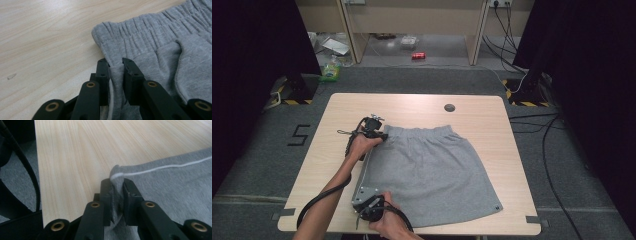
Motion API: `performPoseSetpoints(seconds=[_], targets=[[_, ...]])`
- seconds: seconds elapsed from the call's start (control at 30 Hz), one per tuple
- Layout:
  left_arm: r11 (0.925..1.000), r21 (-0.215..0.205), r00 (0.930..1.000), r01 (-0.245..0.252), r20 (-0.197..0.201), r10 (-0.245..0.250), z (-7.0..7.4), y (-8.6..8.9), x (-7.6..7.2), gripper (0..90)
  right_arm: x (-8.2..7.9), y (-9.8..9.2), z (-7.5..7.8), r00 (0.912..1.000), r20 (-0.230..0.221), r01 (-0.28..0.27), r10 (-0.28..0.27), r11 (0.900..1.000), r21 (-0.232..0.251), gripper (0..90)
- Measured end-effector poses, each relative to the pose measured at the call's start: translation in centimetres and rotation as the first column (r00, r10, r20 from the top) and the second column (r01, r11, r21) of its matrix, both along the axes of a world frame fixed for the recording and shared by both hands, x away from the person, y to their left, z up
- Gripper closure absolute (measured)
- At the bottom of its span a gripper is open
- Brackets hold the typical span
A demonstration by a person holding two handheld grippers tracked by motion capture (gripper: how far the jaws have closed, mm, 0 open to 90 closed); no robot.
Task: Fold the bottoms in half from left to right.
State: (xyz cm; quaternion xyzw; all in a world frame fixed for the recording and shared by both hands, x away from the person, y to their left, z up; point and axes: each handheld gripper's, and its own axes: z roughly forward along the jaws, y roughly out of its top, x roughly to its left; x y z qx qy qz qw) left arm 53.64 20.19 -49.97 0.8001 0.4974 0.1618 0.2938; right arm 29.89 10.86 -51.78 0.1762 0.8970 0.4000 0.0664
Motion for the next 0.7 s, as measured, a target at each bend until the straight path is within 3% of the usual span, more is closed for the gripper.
performPoseSetpoints(seconds=[0.1, 0.13, 0.2, 0.27, 0.47, 0.57, 0.7], targets=[[1.0, 0.005, 0.9997, 0.007, -0.025, -0.007, 0.2, -0.2, 0.2, 76.0, -0.1, -0.3, 0.1, 0.9999, -0.011, 0.009, -0.009, 1.0, 0.005, 81.9], [1.0, 0.006, 0.9991, 0.007, -0.042, -0.007, 0.4, -0.2, 0.4, 76.3, 0.1, -0.4, 0.4, 1.0, 0.005, -0.004, 0.004, 1.0, 0.016, 81.9], [1.0, 0.0, 0.9991, 0.004, -0.043, -0.004, 0.7, -0.3, 0.5, 76.3, 0.0, -0.5, 0.5, 1.0, -0.005, -0.001, 0.001, 1.0, 0.022, 81.9], [0.9999, -0.016, 0.9993, 0.003, -0.038, -0.004, 1.3, -0.5, 0.5, 76.5, 0.2, -0.9, 0.9, 0.9999, 0.015, -0.002, 0.002, 0.999, 0.034, 81.9], [0.9989, -0.032, 0.9993, 0.035, -0.012, -0.036, 4.3, -1.4, 0.5, 76.7, 0.5, -2.7, 2.7, 0.9996, 0.008, 0.025, -0.026, 0.995, 0.097, 81.9], [0.9976, -0.032, 0.998, 0.062, -0.005, -0.062, 6.1, -2.7, 0.4, 76.7, 0.7, -4.4, 4.0, 0.9984, 0.02, 0.05, -0.053, 0.99, 0.135, 81.7], [0.9965, -0.02, 0.9966, 0.082, -0.006, -0.082, 7.5, -4.1, 0.5, 76.6, 0.7, -6.0, 4.8, 0.9965, 0.03, 0.072, -0.078, 0.984, 0.165, 81.6]])
